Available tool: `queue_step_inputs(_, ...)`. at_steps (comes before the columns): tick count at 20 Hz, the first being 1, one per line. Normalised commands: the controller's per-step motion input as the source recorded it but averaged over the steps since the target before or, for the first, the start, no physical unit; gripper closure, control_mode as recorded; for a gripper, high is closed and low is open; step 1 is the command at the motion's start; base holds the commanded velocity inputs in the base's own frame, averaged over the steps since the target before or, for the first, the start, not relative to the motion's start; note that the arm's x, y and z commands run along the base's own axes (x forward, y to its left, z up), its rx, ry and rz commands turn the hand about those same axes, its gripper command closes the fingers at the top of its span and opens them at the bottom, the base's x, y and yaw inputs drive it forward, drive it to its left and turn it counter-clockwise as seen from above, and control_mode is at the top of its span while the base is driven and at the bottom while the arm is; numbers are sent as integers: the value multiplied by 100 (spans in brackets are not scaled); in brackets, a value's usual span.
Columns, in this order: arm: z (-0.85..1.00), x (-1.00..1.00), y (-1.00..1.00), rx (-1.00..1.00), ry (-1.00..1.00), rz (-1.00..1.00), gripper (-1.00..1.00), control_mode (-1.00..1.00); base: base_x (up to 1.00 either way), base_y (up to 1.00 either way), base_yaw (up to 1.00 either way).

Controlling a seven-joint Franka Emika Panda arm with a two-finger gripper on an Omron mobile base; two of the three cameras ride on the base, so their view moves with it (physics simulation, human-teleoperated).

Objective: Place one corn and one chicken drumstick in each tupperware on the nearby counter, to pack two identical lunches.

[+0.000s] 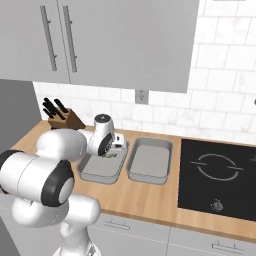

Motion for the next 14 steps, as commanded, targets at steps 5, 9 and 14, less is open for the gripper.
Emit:
queue_step_inputs(5,-13,0,0,0,2,0,-100,-100,0,0,0)
queue_step_inputs(9,-2,0,0,0,0,0,-100,-100,0,0,0)
queue_step_inputs(14,0,0,0,0,0,0,-100,-100,0,0,0)
